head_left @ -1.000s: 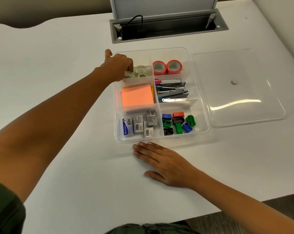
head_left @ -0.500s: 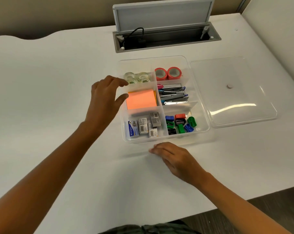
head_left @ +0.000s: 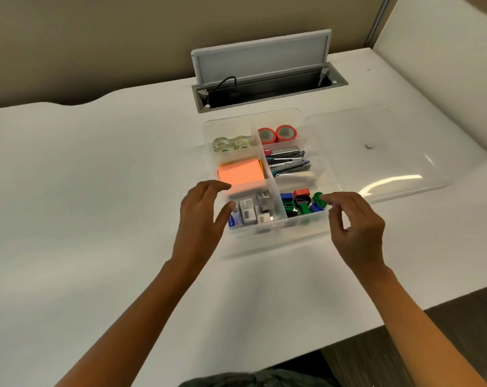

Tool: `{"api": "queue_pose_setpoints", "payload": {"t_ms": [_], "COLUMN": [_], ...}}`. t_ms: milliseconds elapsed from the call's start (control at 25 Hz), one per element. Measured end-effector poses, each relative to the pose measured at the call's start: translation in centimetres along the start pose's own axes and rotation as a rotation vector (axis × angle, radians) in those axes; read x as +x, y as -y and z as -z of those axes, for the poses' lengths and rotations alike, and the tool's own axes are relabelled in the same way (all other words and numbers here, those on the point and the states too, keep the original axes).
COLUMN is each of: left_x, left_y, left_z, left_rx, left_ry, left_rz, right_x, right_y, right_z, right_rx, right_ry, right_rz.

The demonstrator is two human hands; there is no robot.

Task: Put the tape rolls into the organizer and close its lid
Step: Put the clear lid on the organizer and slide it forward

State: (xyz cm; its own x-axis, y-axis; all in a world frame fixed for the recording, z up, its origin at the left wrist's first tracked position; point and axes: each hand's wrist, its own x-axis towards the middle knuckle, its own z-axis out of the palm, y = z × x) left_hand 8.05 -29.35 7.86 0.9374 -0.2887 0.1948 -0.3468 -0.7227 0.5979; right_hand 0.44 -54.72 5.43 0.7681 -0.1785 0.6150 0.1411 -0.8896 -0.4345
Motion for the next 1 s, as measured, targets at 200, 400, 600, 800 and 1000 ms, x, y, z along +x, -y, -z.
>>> {"api": "queue_pose_setpoints", "payload": {"t_ms": [200,400,600,800,1000], "left_x": [2.2,5.0,5.1,7.0,7.6], "left_y": [-4.7,-11.8,-17.5,-19.4,-20.2], "left_z": [-3.3,-9.6,-17.3,-21.4,-22.8], "left_rx": [0.01,-0.006,0.05,0.226,0.331], "left_ry": [0.011,0.017,0.175,0.275,0.458], "left_rz": [-0.009,-0.054,-0.182,-0.142,-0.121], "right_x": [2.4,5.1,7.3,8.4,8.3], "right_y": [-5.5,-13.5,-21.1,-25.9,-26.3], "right_z": [1.5,3.8,5.2,5.8,5.8], "right_rx": [0.013,0.033,-0.034,-0.318,-0.396], "right_ry": [-0.001,0.078,0.178,0.362,0.392], "right_rz": [-0.023,-0.09,-0.389,-0.763,-0.81]}}
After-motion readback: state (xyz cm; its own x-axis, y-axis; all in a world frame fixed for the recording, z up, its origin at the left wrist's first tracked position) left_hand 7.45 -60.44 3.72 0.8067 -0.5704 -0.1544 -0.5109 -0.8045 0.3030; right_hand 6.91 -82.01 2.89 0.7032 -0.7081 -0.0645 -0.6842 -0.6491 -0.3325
